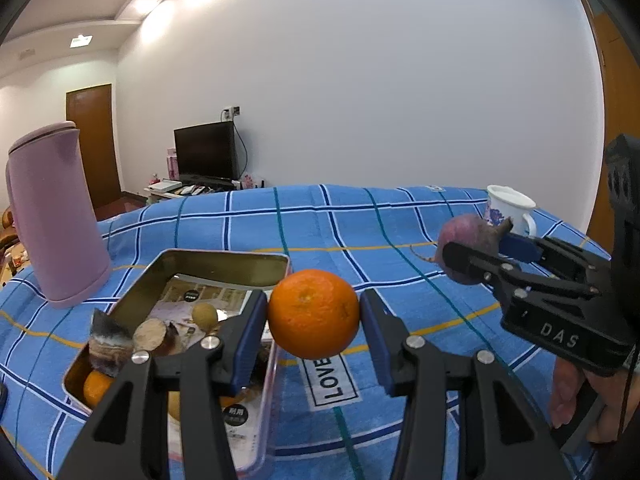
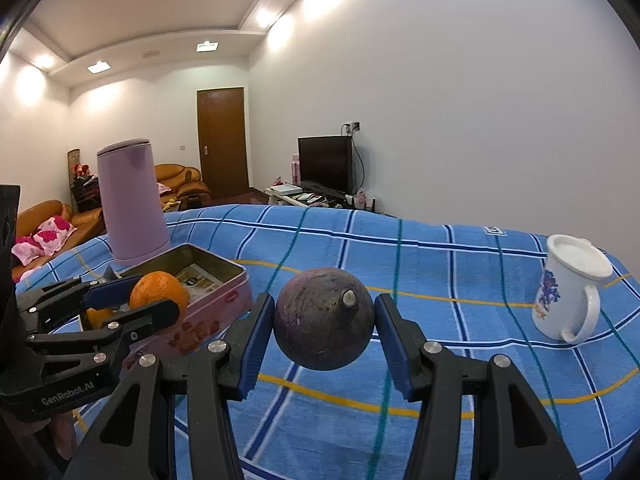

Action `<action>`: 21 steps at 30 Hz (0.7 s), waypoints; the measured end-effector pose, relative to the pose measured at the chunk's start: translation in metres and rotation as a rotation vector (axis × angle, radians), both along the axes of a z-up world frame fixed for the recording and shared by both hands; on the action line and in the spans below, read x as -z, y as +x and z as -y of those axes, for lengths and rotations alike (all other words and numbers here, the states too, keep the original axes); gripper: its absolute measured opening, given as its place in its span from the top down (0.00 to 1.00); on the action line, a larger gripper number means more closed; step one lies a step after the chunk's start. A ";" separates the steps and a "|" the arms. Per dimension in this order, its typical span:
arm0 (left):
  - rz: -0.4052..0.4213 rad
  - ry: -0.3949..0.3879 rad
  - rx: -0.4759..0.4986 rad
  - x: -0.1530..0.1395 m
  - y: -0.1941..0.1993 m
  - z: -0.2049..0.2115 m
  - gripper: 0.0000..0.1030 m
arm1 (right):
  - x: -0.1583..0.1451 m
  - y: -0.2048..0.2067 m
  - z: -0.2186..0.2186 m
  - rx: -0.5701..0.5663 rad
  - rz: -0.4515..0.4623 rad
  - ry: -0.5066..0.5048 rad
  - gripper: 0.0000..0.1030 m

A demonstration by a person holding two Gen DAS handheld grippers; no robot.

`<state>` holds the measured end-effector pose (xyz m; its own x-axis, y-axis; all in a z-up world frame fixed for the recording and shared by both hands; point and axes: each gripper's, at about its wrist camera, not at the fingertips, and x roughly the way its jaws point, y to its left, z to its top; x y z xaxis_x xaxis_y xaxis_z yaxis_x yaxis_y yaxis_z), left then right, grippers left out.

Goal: Organize fruits
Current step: 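Carry the purple fruit over the tin with the right tool while the left tool carries the orange there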

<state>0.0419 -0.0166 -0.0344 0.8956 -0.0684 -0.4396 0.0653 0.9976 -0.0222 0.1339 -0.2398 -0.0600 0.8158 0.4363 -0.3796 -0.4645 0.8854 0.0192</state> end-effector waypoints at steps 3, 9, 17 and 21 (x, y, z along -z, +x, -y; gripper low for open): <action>0.000 0.001 0.000 0.000 -0.002 -0.004 0.52 | 0.000 -0.002 -0.009 -0.016 -0.001 -0.011 0.48; -0.004 -0.009 -0.014 0.000 -0.005 -0.013 0.52 | 0.000 -0.003 -0.023 -0.041 -0.008 -0.018 0.48; -0.013 -0.023 -0.039 0.001 -0.008 -0.029 0.52 | 0.001 -0.004 -0.043 -0.075 -0.010 -0.030 0.48; -0.009 -0.024 -0.049 0.001 -0.011 -0.035 0.52 | 0.000 -0.005 -0.052 -0.091 -0.008 -0.037 0.48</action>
<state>0.0309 0.0183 -0.0349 0.8939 -0.0352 -0.4468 0.0163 0.9988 -0.0461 0.1292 -0.1875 -0.0604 0.7704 0.4940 -0.4031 -0.5430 0.8397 -0.0085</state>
